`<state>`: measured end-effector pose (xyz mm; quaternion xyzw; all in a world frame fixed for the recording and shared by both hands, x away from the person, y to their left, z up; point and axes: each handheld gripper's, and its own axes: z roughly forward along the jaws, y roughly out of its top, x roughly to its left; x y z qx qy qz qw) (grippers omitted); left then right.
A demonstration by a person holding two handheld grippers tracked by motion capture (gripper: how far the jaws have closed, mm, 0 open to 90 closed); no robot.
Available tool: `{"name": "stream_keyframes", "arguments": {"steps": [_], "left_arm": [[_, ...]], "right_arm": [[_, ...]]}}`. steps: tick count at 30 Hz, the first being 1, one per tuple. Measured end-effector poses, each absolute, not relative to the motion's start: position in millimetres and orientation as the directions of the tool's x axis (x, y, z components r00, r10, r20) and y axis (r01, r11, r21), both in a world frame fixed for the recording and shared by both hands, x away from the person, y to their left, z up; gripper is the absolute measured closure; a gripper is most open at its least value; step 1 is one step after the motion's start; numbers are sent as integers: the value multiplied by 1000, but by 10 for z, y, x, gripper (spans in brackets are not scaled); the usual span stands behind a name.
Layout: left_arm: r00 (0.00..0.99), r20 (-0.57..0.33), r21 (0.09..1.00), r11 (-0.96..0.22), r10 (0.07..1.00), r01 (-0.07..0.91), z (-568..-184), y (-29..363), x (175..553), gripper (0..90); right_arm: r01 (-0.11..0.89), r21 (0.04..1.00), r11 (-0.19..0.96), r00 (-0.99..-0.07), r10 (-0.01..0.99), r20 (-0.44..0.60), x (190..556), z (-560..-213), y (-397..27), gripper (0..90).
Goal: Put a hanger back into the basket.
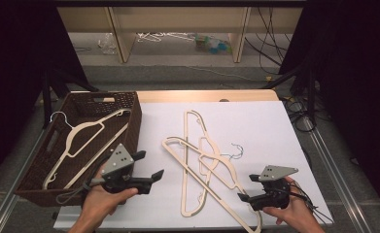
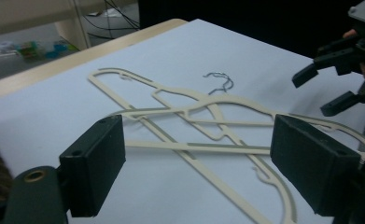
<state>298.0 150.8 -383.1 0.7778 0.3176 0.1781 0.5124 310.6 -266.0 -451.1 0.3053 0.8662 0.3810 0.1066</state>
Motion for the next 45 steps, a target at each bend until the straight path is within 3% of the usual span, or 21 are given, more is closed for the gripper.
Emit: {"name": "stream_keyframes", "arguments": {"steps": [4, 8, 17, 24, 37, 45], "left_arm": [[750, -32, 912, -287, 661, 292, -3976, 1439, 2928, 176], [742, -86, 905, -259, 665, 337, -4114, 1448, 2893, 174], [756, -32, 906, -300, 654, 298, -4268, 1424, 2813, 172], [748, -22, 902, -310, 663, 301, -4354, 1424, 2808, 172], [757, -8, 893, -336, 653, 299, -4411, 1403, 2816, 173], [766, -3, 889, -350, 642, 296, -4433, 1381, 2814, 178]], "right_arm": [[460, 719, 522, -785, 617, 54, 3101, -4517, -2655, 233], [465, 716, 520, -781, 622, 56, 3092, -4519, -2643, 233], [478, 701, 529, -777, 627, 56, 3106, -4542, -2656, 241], [569, 633, 525, -733, 673, 101, 3140, -4582, -2671, 366], [626, 536, 566, -714, 693, 102, 3292, -4682, -2513, 496], [636, 451, 627, -710, 704, 23, 3324, -4644, -2383, 579]]}}
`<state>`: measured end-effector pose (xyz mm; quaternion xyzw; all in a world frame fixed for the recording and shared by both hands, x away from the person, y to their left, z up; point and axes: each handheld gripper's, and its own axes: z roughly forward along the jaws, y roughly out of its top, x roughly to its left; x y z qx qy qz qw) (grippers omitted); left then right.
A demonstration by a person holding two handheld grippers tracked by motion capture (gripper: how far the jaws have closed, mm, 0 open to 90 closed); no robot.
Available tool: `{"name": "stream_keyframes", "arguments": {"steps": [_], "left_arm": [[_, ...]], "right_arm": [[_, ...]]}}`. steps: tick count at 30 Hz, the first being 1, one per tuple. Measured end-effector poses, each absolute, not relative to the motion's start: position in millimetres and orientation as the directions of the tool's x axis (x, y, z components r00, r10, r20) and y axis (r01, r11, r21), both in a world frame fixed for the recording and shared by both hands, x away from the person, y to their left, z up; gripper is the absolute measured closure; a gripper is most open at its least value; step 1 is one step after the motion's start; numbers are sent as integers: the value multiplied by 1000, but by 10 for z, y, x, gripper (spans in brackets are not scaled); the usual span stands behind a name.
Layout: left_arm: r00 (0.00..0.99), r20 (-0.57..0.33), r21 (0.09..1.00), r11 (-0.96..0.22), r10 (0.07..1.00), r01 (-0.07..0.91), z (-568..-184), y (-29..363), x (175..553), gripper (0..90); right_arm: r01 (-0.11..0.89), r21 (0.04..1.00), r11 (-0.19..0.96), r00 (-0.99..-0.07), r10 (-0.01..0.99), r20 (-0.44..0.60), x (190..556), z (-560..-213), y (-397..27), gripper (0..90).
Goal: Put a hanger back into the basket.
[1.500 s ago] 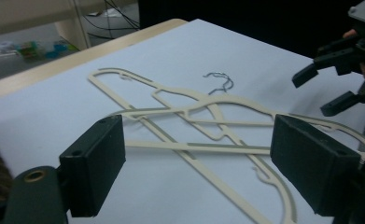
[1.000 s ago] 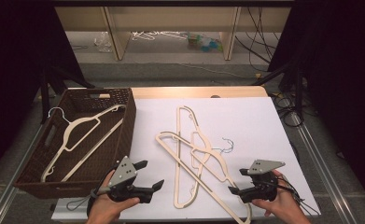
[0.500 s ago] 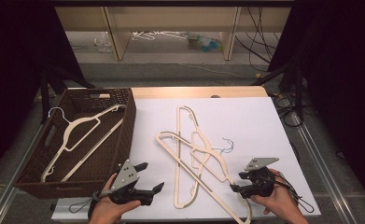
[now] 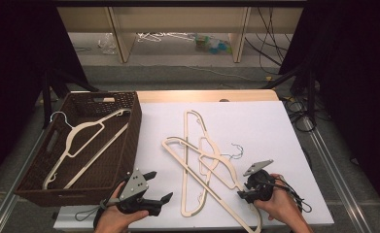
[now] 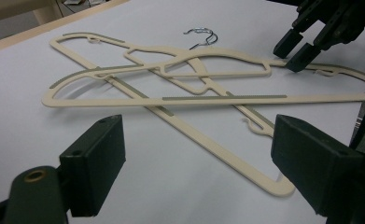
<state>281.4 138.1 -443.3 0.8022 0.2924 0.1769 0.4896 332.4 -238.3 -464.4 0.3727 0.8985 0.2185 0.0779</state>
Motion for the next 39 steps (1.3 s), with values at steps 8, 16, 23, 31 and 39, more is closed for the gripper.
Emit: {"name": "stream_keyframes", "arguments": {"steps": [8, 16, 23, 31, 39], "left_arm": [[767, -1, 885, -356, 641, 299, -4446, 1390, 2817, 181], [765, 1, 883, -360, 645, 302, -4455, 1379, 2813, 190], [771, 0, 882, -363, 637, 300, -4463, 1379, 2814, 191], [766, 6, 883, -362, 643, 298, -4456, 1389, 2812, 192], [761, 6, 884, -359, 648, 299, -4468, 1367, 2856, 195]], "right_arm": [[656, 394, 644, -702, 713, 4, 3300, -4619, -2293, 675], [694, 356, 625, -670, 742, 3, 3308, -4603, -2242, 692], [690, 338, 640, -682, 732, 6, 3329, -4599, -2248, 752], [660, 361, 659, -710, 704, 13, 3344, -4599, -2289, 774], [628, 383, 678, -744, 667, 40, 3373, -4596, -2391, 799]]}}
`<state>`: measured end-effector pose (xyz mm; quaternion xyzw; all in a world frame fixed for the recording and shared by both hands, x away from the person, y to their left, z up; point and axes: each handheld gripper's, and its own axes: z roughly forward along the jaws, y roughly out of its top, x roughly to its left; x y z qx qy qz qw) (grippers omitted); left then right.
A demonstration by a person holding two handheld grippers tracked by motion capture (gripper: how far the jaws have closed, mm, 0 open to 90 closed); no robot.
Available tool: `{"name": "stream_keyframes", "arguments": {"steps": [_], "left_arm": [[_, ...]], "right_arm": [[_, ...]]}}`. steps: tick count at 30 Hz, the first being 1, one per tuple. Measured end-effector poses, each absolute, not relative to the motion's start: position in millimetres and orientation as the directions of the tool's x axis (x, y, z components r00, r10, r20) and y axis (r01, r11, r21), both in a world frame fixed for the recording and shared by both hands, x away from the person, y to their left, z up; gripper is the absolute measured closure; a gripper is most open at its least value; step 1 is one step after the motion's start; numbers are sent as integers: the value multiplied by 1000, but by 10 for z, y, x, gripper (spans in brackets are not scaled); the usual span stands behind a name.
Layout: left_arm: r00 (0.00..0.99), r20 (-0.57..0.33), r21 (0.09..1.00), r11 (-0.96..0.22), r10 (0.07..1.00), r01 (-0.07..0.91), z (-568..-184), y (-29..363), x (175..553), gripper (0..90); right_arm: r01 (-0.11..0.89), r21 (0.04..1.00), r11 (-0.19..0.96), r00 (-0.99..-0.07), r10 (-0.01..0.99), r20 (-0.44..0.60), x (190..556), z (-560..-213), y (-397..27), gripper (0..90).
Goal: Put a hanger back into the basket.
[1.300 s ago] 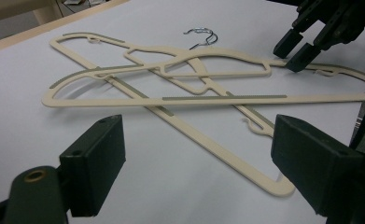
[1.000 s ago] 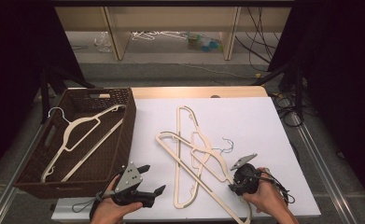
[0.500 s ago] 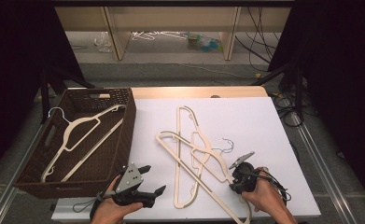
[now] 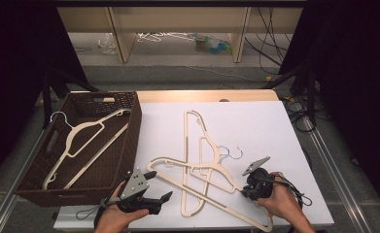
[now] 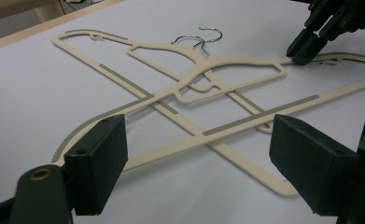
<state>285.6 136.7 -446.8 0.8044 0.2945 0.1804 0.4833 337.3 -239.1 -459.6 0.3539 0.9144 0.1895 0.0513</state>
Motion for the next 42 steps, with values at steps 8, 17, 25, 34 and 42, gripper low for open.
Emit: {"name": "stream_keyframes", "arguments": {"steps": [8, 17, 25, 34, 42], "left_arm": [[765, 18, 878, -376, 644, 296, -4479, 1325, 2892, 197], [773, 22, 874, -388, 634, 292, -4473, 1197, 3060, 201], [786, 9, 858, -408, 618, 312, -4510, 982, 3306, 203], [814, 16, 828, -464, 581, 315, -4580, 720, 3592, 249], [839, 87, 760, -580, 537, 292, -4697, 385, 3761, 308]], "right_arm": [[608, 404, 683, -762, 646, 54, 3398, -4620, -2414, 791], [578, 421, 699, -783, 620, 46, 3399, -4642, -2409, 772], [557, 427, 712, -792, 611, 13, 3389, -4621, -2386, 798], [511, 440, 738, -815, 578, -24, 3355, -4485, -2359, 798], [486, 449, 750, -824, 564, -51, 3293, -4370, -2333, 798]]}}
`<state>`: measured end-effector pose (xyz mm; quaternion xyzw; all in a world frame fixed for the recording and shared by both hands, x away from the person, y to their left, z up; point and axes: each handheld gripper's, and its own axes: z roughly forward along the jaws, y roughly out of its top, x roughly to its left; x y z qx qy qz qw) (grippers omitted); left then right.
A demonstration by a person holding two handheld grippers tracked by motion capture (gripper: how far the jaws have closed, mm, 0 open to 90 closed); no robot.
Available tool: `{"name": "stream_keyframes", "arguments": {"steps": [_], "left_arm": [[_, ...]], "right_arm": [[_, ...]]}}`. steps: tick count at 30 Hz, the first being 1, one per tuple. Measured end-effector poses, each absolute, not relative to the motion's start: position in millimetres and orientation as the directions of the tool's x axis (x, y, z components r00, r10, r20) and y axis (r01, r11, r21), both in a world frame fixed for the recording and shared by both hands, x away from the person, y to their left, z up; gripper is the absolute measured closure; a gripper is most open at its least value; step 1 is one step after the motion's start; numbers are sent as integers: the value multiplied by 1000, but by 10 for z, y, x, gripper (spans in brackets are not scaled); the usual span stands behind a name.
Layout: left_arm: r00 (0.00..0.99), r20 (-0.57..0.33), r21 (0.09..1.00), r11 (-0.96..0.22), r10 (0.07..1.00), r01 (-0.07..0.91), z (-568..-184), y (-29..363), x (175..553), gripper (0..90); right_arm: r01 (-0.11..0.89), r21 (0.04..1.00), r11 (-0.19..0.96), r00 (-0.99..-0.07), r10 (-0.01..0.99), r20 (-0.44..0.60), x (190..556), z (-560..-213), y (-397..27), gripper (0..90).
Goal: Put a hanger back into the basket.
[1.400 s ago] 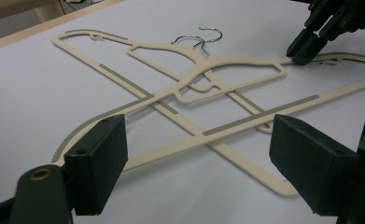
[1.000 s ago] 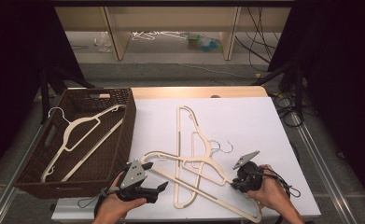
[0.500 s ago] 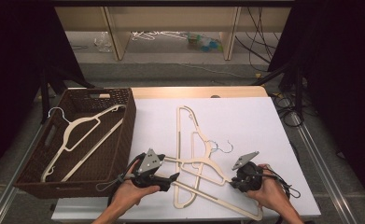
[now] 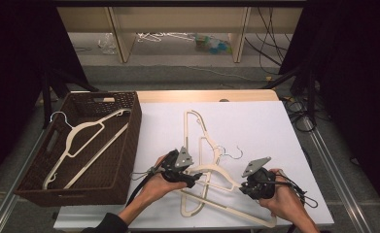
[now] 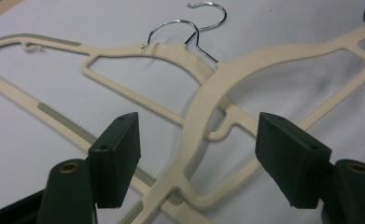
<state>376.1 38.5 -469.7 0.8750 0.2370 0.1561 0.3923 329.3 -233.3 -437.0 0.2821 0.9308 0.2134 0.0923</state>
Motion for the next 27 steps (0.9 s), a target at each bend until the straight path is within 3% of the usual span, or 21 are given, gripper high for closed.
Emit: {"name": "stream_keyframes", "arguments": {"steps": [16, 19, 20, 23, 27], "left_arm": [[869, 125, 716, -650, 479, 255, -4843, 151, 3916, 409], [878, 132, 715, -657, 461, 237, -4832, 156, 3923, 455], [891, 132, 715, -664, 434, 218, -4827, 163, 3917, 540], [907, 115, 724, -659, 406, 204, -4816, 165, 3904, 638], [919, 128, 713, -679, 373, 176, -4772, 196, 3902, 664]], "right_arm": [[453, 454, 767, -836, 543, -84, 3176, -4211, -2259, 797], [433, 461, 775, -846, 526, -90, 3165, -4208, -2237, 797], [430, 464, 775, -845, 526, -96, 3164, -4202, -2233, 798], [424, 465, 777, -848, 521, -98, 3157, -4189, -2234, 797], [412, 469, 781, -853, 512, -103, 3154, -4181, -2241, 798]]}}
